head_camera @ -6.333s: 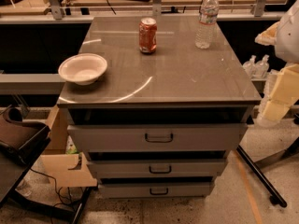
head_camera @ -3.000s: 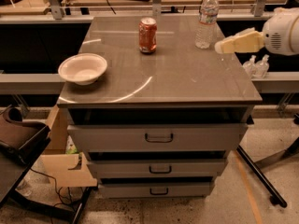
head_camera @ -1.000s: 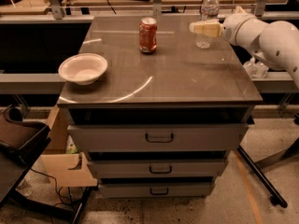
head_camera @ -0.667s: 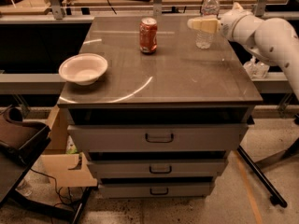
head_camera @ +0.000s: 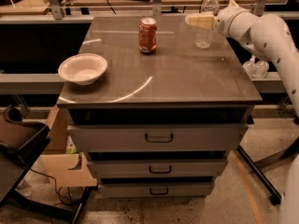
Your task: Move water bottle near paper bowl
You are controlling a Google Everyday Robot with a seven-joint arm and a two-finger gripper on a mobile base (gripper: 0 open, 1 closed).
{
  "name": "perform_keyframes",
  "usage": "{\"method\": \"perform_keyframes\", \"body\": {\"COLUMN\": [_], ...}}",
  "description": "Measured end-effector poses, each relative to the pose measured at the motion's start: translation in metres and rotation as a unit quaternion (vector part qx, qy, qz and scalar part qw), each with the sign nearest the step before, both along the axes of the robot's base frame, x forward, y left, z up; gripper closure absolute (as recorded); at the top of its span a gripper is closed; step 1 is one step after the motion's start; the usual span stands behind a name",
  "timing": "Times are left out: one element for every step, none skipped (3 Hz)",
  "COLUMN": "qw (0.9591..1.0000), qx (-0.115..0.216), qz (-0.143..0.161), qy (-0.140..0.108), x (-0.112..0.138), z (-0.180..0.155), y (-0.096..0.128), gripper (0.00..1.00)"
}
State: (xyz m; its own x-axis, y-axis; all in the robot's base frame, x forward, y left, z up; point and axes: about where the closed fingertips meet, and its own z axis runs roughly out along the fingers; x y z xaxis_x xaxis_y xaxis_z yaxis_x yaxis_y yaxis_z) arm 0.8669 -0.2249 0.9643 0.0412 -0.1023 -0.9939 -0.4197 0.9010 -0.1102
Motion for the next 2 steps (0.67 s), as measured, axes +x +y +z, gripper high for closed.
{"method": "perform_keyframes", "body": {"qw": [0.9998,0.9998], "qx": [0.002,0.002], "qz": [0.010,0.011], "qy": [0.018,0.018], "x": [0.0119,0.0124], "z": [-0.0066,-0.0068], "y": [0.0075,0.0099], "gripper": [0.19,0.49]}}
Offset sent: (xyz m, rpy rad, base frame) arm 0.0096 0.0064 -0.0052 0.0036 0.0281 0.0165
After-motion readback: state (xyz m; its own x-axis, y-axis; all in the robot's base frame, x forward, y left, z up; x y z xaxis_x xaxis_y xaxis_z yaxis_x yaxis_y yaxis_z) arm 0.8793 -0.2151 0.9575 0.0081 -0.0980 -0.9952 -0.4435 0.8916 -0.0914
